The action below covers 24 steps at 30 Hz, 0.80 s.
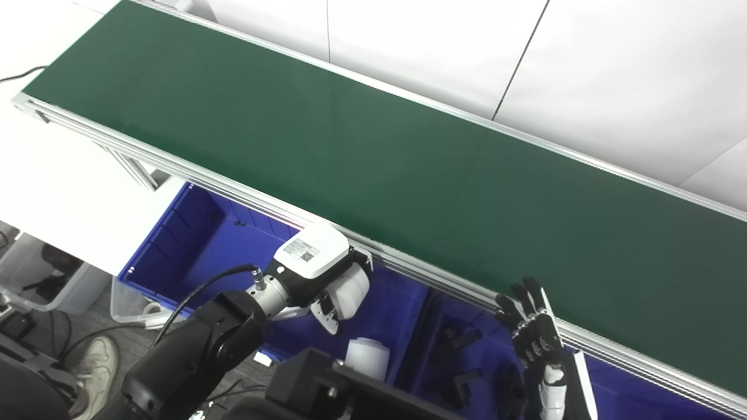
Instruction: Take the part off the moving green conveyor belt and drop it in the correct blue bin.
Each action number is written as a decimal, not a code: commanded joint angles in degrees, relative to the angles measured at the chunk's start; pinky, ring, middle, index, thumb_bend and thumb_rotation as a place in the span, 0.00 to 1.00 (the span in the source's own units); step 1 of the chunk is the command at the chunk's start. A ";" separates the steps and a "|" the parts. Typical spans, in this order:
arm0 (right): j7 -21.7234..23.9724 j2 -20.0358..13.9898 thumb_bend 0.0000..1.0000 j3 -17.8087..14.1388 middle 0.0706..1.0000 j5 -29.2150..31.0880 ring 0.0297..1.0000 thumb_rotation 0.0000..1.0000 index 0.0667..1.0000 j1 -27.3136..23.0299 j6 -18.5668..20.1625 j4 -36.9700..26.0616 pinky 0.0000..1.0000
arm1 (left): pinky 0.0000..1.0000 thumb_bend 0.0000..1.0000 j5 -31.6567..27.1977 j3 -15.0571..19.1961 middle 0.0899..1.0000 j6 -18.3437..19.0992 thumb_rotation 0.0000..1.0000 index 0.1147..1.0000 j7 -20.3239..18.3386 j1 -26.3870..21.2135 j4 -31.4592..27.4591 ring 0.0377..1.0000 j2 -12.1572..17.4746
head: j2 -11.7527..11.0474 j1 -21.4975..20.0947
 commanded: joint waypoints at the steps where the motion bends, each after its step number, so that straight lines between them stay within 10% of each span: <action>1: 0.38 0.31 0.87 0.18 0.95 0.07 0.89 0.95 0.97 -0.12 -0.68 -0.88 0.87 | 0.46 0.50 0.94 -0.83 0.46 0.01 0.00 0.43 1.96 -1.08 -0.02 0.41 0.72 | -0.09 0.01; 5: 0.38 0.34 0.86 0.11 0.95 0.06 0.90 0.95 0.98 -0.06 -0.99 -0.89 0.87 | 0.46 0.50 2.48 -1.84 0.46 3.17 0.00 0.44 -0.79 -1.51 0.21 0.41 0.55 | -0.12 -0.40; 10: 0.49 -0.08 0.87 -0.15 0.95 0.47 0.90 0.95 0.98 0.34 -0.39 -1.75 0.88 | 0.49 0.52 8.64 -3.62 0.56 12.91 0.04 0.44 -16.29 -1.52 -4.09 0.53 0.34 | 0.17 -0.38; 13: 0.66 -0.42 0.86 -0.24 0.95 0.68 0.89 0.94 0.97 0.55 -0.37 -2.09 0.87 | 0.49 0.77 12.93 -4.96 0.63 16.05 0.24 0.61 -23.10 -1.53 -6.65 0.57 0.51 | 0.39 -0.29; 24: 0.78 -1.33 0.86 -0.30 0.96 1.03 0.90 0.94 0.98 0.61 0.15 -2.53 0.88 | 0.52 0.80 14.23 -5.40 0.68 18.26 0.39 0.65 -26.90 -1.13 -9.54 0.61 0.08 | 0.73 -0.20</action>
